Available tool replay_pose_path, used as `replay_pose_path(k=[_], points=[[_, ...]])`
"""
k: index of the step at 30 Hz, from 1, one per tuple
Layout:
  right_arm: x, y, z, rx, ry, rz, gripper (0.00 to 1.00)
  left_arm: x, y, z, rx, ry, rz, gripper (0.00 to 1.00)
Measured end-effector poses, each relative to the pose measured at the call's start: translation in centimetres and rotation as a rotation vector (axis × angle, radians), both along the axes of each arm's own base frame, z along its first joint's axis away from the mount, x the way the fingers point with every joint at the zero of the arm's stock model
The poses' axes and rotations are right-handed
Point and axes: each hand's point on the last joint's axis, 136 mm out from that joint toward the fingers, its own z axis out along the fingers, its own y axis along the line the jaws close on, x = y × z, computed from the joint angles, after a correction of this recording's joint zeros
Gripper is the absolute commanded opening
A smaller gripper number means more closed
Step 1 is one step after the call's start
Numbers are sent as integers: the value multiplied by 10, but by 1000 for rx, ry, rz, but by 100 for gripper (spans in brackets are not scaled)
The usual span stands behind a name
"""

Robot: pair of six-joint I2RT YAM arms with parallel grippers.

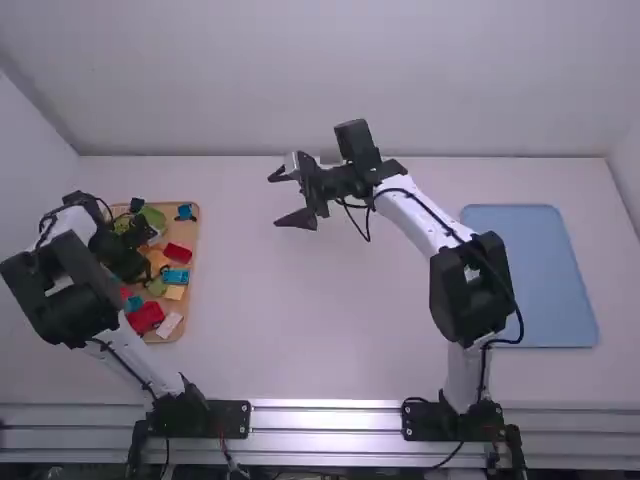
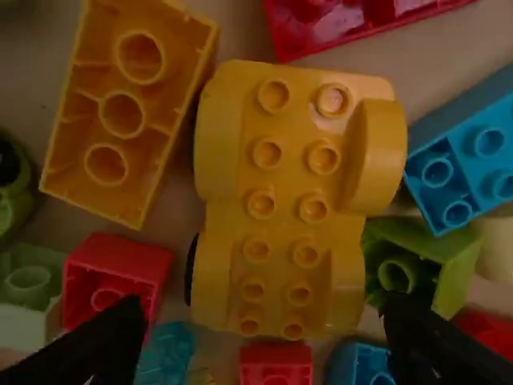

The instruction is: Assemble lego blocks to make yellow taxi

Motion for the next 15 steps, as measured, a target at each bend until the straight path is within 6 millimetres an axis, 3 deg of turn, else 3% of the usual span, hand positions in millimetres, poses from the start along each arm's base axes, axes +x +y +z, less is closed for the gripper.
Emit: replay_pose_path(k=[3, 9, 15], points=[[0, 0, 0, -1, 2, -1, 99, 5, 3, -1, 14, -21, -3, 80], [0, 0, 0, -1, 2, -1, 99, -4, -2, -12, 2, -1, -35, 77], [0, 0, 0, -1, 0, -1, 99, -10, -3, -15, 2, 21, -42, 81]])
